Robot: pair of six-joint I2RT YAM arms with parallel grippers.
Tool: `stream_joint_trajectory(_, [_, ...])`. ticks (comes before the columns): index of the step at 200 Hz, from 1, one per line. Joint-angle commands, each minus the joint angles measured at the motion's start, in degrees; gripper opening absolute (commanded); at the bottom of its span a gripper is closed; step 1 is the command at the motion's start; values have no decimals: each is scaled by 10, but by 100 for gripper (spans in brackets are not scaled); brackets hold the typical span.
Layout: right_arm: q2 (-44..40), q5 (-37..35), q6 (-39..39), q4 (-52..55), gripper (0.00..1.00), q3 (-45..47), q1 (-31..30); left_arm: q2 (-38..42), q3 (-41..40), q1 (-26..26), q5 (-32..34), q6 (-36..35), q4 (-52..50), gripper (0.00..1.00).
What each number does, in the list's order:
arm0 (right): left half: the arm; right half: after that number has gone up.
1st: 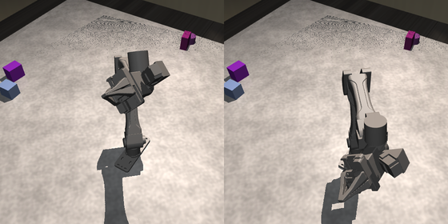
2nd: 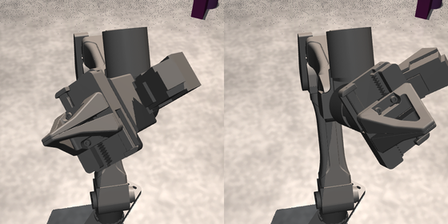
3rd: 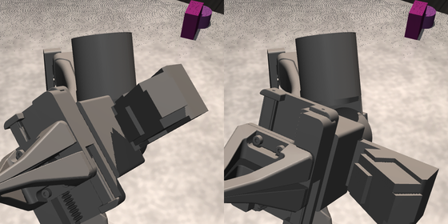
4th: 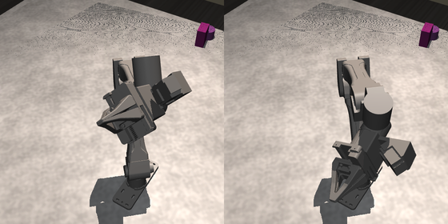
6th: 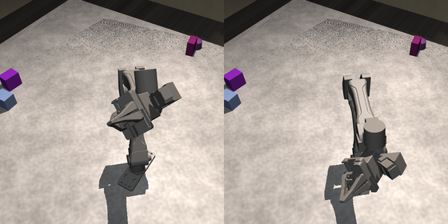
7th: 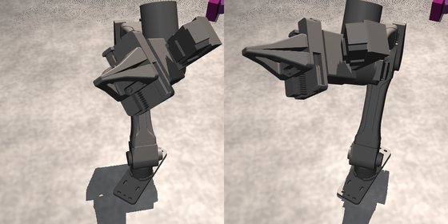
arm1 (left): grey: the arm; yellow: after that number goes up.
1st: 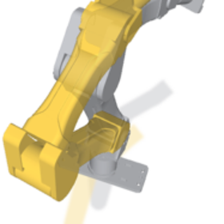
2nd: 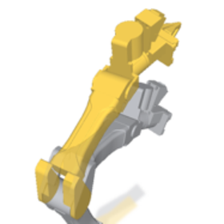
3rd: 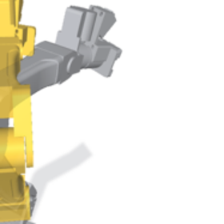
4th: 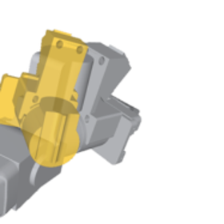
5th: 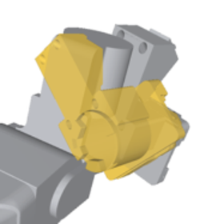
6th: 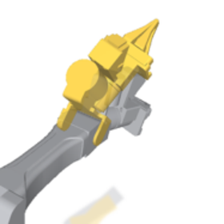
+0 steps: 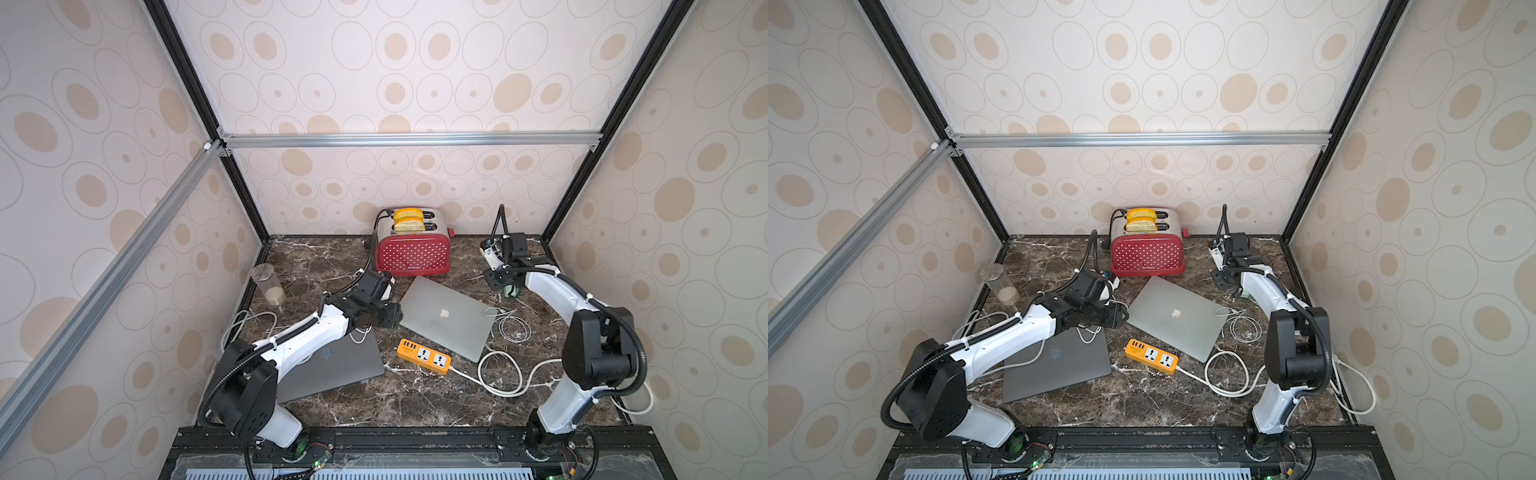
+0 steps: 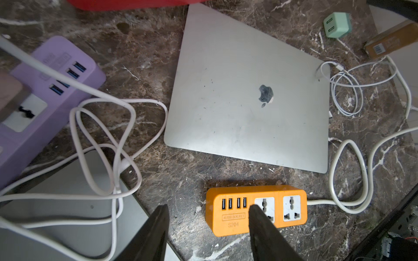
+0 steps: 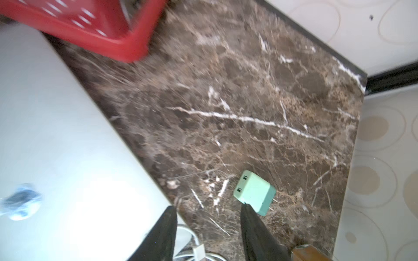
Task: Unplug the laptop charger
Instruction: Place the plug at the center of the board, then remove the charging cable from the laptop.
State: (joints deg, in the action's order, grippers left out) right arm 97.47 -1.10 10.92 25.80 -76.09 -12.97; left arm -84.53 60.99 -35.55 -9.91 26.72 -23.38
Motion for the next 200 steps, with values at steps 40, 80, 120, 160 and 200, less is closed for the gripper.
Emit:
stream_joint_trajectory(40, [-69, 130, -40, -37, 49, 90, -134, 85, -37, 22, 91, 3, -106, 58])
stream_joint_trajectory(80, [-73, 180, -64, -100, 49, 122, -205, 128, -71, 68, 104, 15, -125, 58])
stream_joint_trajectory(120, [-30, 217, -19, -126, 49, 108, -271, 143, -135, 121, 61, 52, -108, 57])
stream_joint_trajectory(160, [36, 236, 10, -119, 46, 55, -313, 163, -174, 134, 52, 78, -86, 57])
stream_joint_trajectory(200, [97, 240, 4, -77, 45, 6, -346, 195, -186, 148, 76, 81, -109, 57])
